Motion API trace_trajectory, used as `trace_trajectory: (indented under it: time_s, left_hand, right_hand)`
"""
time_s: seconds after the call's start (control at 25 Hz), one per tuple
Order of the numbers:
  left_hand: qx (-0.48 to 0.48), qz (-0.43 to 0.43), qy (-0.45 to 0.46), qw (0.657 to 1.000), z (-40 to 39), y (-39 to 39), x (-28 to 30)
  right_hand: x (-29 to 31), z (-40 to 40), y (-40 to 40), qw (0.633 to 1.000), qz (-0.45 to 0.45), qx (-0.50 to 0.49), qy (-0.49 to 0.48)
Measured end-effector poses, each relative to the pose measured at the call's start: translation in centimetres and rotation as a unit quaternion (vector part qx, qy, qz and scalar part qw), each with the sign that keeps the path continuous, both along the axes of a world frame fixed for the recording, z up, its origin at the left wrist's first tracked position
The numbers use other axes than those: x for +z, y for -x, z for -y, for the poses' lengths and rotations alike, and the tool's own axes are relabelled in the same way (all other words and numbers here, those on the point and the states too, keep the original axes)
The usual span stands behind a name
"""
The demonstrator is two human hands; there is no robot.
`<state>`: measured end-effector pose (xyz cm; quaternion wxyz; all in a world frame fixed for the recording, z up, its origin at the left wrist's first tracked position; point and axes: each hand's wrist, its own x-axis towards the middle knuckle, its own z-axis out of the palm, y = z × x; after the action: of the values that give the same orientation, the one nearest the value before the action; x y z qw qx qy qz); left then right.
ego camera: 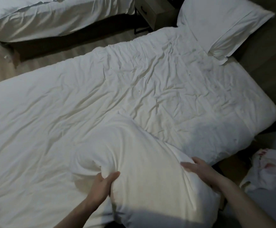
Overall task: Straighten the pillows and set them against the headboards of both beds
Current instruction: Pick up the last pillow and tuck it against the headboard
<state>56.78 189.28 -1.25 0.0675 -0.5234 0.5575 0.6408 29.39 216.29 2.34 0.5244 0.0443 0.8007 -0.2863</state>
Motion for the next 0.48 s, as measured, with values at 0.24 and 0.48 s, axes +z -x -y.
trace_trajectory:
  time_s: [0.24,0.48]
  left_hand:
    - [-0.106,-0.102,0.026,0.989,0.6,2.8,3.9]
    - [-0.252,-0.123,0.103,0.954,1.9,5.3,3.6]
  right_hand:
    - [4.8,2.6,3.5,0.999,0.051,-0.017,-0.004]
    - [10.5,1.0,3.4,0.956,-0.211,-0.076,0.19]
